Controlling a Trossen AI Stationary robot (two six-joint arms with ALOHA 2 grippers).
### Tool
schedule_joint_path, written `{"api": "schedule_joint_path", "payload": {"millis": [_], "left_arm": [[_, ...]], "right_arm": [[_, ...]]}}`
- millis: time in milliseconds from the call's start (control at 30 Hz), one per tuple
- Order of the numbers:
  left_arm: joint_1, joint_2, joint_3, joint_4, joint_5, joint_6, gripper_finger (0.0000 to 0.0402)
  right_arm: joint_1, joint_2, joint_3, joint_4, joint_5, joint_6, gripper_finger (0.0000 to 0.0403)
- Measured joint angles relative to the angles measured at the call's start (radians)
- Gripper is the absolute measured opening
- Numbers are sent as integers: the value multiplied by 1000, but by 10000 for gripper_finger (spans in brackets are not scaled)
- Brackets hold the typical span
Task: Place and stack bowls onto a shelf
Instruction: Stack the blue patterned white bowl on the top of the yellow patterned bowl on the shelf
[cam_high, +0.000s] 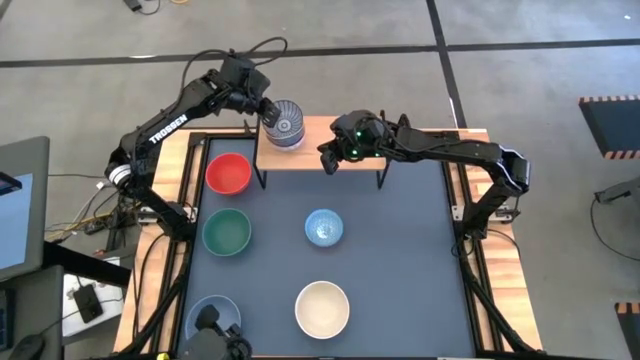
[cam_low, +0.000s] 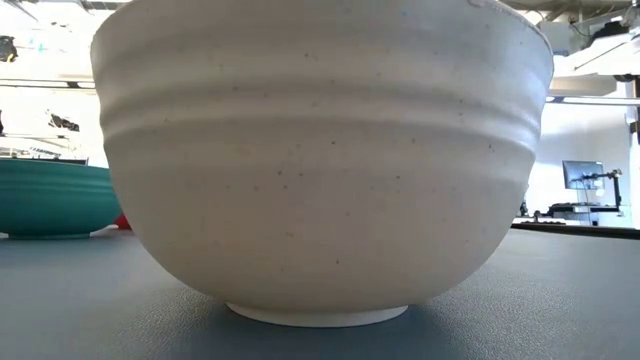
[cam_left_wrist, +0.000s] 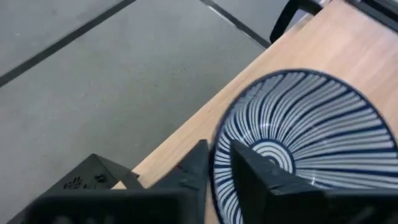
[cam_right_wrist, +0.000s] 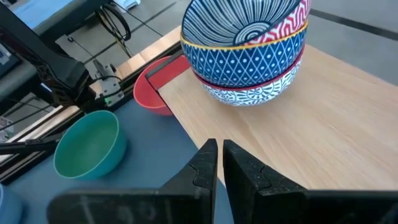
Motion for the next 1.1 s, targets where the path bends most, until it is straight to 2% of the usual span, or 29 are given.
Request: {"api": "schedule_joint_path", "payload": {"millis": [67, 167, 333, 567, 700, 867, 1100], "left_arm": [[7, 0, 0, 8, 20, 0, 11], [12, 6, 0, -8, 32, -2, 4], [14, 7, 0, -8, 49, -18, 1], [53, 0, 0, -16, 161, -85, 1], [55, 3, 0, -58, 157, -82, 0], [46, 4, 0, -59, 145, -79, 0], [45, 4, 0, -65, 151, -83, 0]], "right_arm": [[0, 0, 0, -5, 1, -1, 54], [-3, 0, 0, -8, 3, -7, 54], [-19, 0, 0, -8, 4, -7, 54], [-40, 0, 0, -8, 4, -7, 54], [-41, 3, 0, 3, 4, -9, 54], [-28, 17, -2, 152, 4, -107, 54], [-16, 77, 2, 416, 1, -363, 54]]}}
